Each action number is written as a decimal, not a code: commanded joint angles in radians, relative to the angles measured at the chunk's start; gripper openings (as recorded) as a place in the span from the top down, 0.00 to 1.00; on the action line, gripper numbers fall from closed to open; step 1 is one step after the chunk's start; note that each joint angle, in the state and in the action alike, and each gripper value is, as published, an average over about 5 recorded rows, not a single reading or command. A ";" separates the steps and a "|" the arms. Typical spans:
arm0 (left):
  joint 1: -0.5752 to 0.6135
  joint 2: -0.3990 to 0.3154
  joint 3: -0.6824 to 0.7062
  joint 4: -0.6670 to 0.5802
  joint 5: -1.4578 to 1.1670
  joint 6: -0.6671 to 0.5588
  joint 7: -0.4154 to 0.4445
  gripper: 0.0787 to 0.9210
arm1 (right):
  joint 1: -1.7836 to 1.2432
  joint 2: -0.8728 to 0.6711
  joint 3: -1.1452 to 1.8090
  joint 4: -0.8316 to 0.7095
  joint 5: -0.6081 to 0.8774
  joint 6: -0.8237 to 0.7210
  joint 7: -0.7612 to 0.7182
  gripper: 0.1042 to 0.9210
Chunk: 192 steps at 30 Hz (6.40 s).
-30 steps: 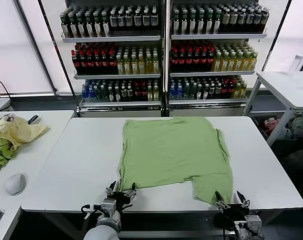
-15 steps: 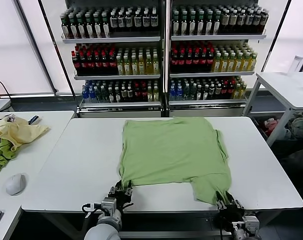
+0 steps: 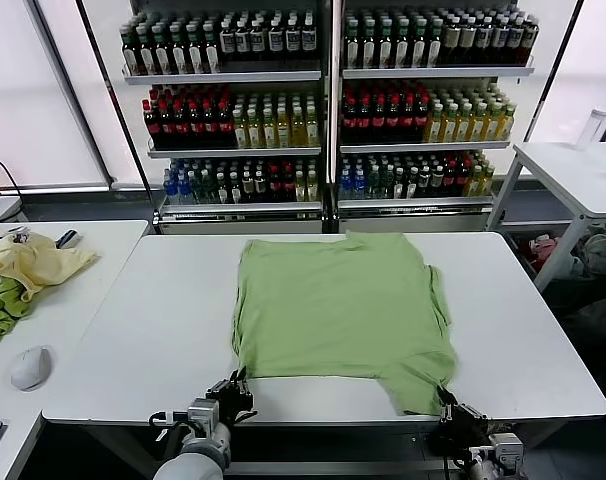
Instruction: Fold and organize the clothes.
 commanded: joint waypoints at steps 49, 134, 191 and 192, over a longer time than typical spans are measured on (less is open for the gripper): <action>-0.487 0.152 0.185 0.421 0.105 -0.031 0.054 0.97 | 0.616 -0.172 -0.255 -0.409 0.003 -0.032 0.018 0.99; 0.191 0.162 -0.059 -0.125 0.032 0.015 0.056 0.98 | 0.049 -0.166 -0.025 -0.032 0.080 -0.197 0.045 0.95; -0.804 0.081 0.193 0.740 -0.184 0.016 -0.032 0.12 | 1.259 0.060 -0.513 -1.082 0.111 -0.174 0.112 0.12; -0.809 0.078 0.195 0.751 -0.185 0.016 -0.031 0.12 | 1.270 0.070 -0.514 -1.110 0.106 -0.171 0.109 0.12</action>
